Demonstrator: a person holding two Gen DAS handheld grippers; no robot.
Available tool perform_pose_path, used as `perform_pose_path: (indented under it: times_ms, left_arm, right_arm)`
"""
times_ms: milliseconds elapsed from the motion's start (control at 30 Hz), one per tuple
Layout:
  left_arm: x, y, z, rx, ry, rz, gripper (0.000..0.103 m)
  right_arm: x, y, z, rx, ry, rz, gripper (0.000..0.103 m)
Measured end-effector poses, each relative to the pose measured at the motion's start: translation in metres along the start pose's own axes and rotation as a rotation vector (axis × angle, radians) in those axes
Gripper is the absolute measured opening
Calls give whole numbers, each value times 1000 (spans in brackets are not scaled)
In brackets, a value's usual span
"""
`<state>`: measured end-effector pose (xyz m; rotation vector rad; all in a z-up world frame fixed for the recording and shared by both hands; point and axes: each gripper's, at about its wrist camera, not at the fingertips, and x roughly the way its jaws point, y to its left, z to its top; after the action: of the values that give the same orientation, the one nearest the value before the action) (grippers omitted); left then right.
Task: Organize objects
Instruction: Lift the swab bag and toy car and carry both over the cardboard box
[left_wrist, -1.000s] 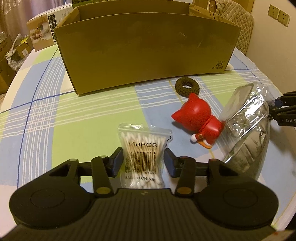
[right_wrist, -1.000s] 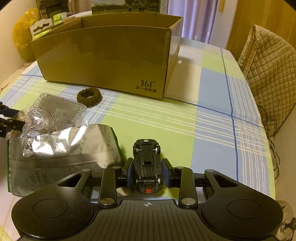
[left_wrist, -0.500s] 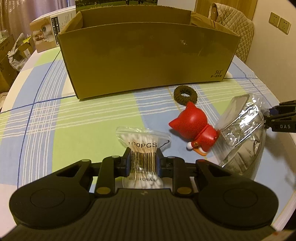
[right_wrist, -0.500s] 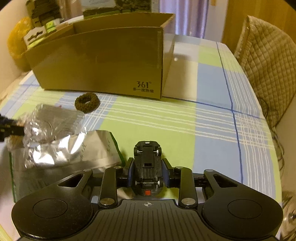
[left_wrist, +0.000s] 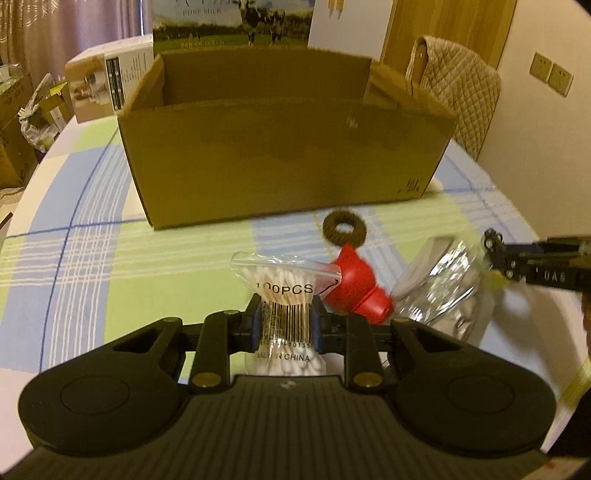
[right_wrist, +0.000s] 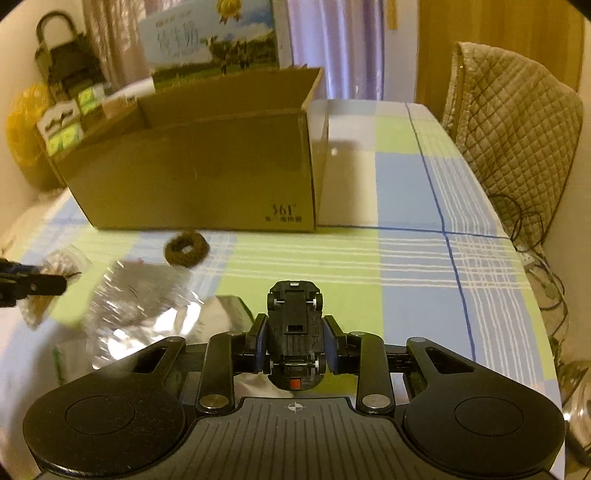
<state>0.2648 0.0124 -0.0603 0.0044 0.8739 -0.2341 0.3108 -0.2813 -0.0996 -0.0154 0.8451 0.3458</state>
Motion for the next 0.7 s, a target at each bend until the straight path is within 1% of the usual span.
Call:
perform_pose_path:
  times_ms: [100,367,533,700]
  left_arm:
    - [-12,-2,8,-11,-17,0,21]
    - [-49,-4,22,-44,-44,16,21]
    - [-70,-1,32,-39,-61,31,21]
    - [-84,0,40,-29,-68,39,21]
  right_arm:
    - [-16,10,4,24,-8,9,28]
    - [-46,51,24,-19,-23,74,28]
    - [-55,72,40,-51,-27,105,28]
    - [-60,90,52,-89,-29,108,28]
